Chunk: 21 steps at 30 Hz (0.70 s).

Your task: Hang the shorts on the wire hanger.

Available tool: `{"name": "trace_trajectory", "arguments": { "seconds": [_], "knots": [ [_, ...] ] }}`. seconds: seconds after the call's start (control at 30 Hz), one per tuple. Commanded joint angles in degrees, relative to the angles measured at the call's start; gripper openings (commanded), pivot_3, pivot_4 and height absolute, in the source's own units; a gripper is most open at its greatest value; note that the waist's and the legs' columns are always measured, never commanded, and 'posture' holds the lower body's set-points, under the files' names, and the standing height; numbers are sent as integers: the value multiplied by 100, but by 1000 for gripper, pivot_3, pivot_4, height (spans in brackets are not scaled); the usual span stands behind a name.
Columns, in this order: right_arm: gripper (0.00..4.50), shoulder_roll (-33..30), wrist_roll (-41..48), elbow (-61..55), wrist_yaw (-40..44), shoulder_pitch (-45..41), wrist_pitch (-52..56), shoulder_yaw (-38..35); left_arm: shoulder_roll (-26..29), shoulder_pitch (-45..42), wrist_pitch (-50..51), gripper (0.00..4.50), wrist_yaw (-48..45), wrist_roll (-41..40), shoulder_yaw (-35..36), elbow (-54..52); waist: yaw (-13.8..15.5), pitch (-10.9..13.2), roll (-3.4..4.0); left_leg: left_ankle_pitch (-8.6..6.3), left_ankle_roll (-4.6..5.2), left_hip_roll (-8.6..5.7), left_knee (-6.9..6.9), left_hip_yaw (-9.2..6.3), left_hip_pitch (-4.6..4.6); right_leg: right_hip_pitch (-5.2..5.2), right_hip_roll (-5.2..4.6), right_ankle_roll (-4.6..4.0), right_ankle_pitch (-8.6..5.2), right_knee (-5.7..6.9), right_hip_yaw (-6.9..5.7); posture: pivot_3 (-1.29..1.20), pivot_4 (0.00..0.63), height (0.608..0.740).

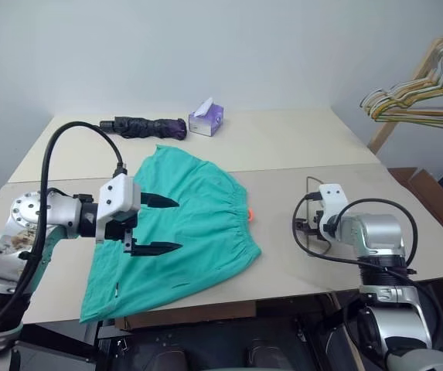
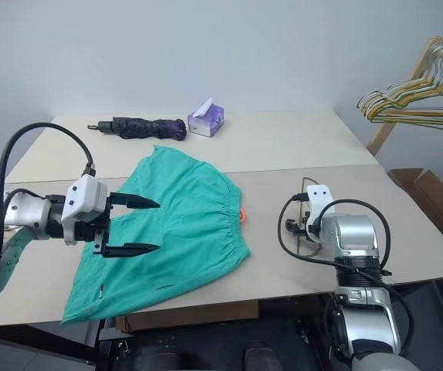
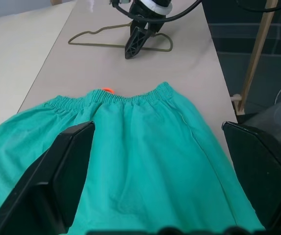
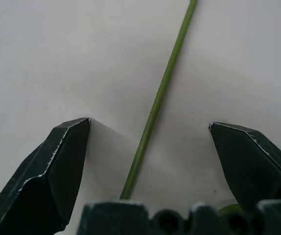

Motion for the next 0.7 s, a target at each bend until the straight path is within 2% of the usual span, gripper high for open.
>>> {"name": "trace_trajectory", "arguments": {
  "seconds": [0.03,0.07,0.37,0.4,0.53,0.7],
  "knots": [
    [3593,86,-3,35,-128,63,79,-7,-26,-158,-85,4500,65,43,16,-93,-2,0,0,0,0,0,0,0,0,0,0,0,0,0,0,38,0,740],
    [3146,109,4,41,-136,86,107,6,-44,-189,-83,4500,73,32,11,-86,-2,-1,-1,0,0,0,0,0,1,0,0,0,0,0,0,40,0,740],
    [199,190,-40,-25,-273,215,285,121,-96,-234,-83,4500,85,9,-8,-112,-19,-9,-12,0,0,2,-2,-1,2,1,2,0,0,0,0,37,0,740],
    [47,200,-52,-54,-294,228,319,147,-112,-241,-94,4500,96,29,-28,-98,-19,-9,-12,0,0,2,-2,-1,3,1,2,0,0,0,0,36,0,740],
    [47,221,-103,-202,-387,235,279,182,-217,-256,-85,4500,176,17,-50,-61,-13,-9,-12,0,0,2,-3,-2,2,1,2,0,-1,-1,0,35,0,740],
    [47,-38,-272,-864,-305,244,-575,446,-612,-424,714,4500,820,-336,37,16,-16,-8,-10,0,0,2,-3,-3,-1,-1,2,1,-1,-2,0,25,0,740]
  ]
}}
